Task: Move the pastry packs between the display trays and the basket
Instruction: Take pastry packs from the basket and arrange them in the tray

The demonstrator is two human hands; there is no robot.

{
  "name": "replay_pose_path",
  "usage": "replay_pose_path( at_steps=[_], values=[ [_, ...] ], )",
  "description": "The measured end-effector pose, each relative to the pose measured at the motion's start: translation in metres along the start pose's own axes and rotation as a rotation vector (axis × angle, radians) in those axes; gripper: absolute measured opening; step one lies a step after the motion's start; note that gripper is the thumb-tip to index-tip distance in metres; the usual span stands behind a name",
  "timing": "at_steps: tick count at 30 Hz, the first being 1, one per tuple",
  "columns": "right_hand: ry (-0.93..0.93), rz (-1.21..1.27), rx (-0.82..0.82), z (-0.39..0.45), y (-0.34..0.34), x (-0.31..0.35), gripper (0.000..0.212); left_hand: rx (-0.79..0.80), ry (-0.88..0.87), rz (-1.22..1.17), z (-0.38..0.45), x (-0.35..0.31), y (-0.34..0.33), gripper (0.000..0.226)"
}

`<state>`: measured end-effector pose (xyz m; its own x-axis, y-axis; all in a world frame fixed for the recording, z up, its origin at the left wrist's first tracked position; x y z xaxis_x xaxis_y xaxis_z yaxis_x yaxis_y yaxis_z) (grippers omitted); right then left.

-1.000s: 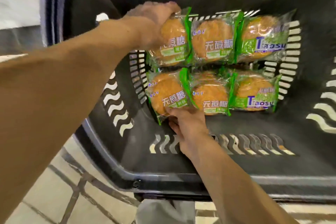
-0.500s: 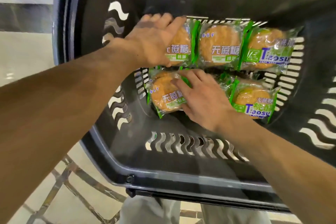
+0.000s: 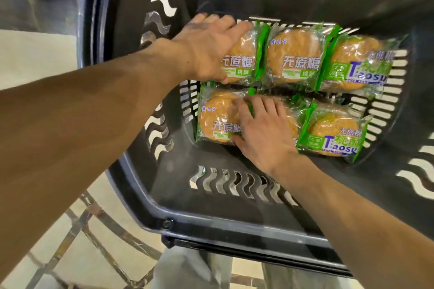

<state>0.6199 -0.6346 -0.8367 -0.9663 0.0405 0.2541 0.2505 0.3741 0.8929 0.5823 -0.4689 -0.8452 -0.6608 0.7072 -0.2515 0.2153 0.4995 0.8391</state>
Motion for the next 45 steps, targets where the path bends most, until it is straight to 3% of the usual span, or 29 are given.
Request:
replay_pose_path(
  at_steps=[5,10,14,18,22,27,35,40,45],
  values=[
    [-0.047,0.089,0.001,-0.013,0.021,-0.010,0.076,-0.011,-0.020,0.071,-0.014,-0.009,0.009,0.115],
    [-0.123,0.137,-0.128,-0.050,0.123,-0.031,0.058,-0.124,0.088,0.077,-0.066,-0.028,0.075,0.099],
    [-0.077,0.072,-0.176,-0.085,0.260,-0.031,0.058,-0.182,0.176,0.020,-0.155,-0.060,0.187,0.084],
    [0.010,0.060,-0.266,-0.110,0.420,0.009,0.057,-0.461,0.184,0.043,-0.259,-0.097,0.344,0.074],
    [0.118,0.052,-0.429,-0.121,0.576,0.097,0.059,-0.784,0.240,0.028,-0.355,-0.098,0.487,0.063],
    [0.148,0.114,-0.685,-0.102,0.718,0.222,0.058,-1.106,0.243,-0.051,-0.469,-0.027,0.605,0.061],
    [0.101,0.243,-0.814,-0.057,0.832,0.393,0.041,-1.243,0.229,-0.038,-0.611,0.139,0.714,0.057],
    [0.097,0.183,-0.856,-0.017,0.869,0.421,0.040,-1.283,0.223,-0.134,-0.602,0.191,0.768,0.063],
    [0.010,0.171,-0.856,0.031,0.883,0.400,0.043,-1.153,0.194,-0.181,-0.526,0.218,0.814,0.067]
  ],
)
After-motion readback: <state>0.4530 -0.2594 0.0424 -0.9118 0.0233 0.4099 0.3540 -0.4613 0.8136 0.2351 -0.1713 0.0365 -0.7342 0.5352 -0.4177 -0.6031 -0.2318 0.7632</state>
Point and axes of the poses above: each hand's wrist, its own z-axis towards the middle knuckle, its own y-axis out of the back of the hand, x = y × z, the point moved 8 cm from there along z, towards the middle knuckle, and after that the axes turned 11 degrees about -x, right-handed, at the moved point
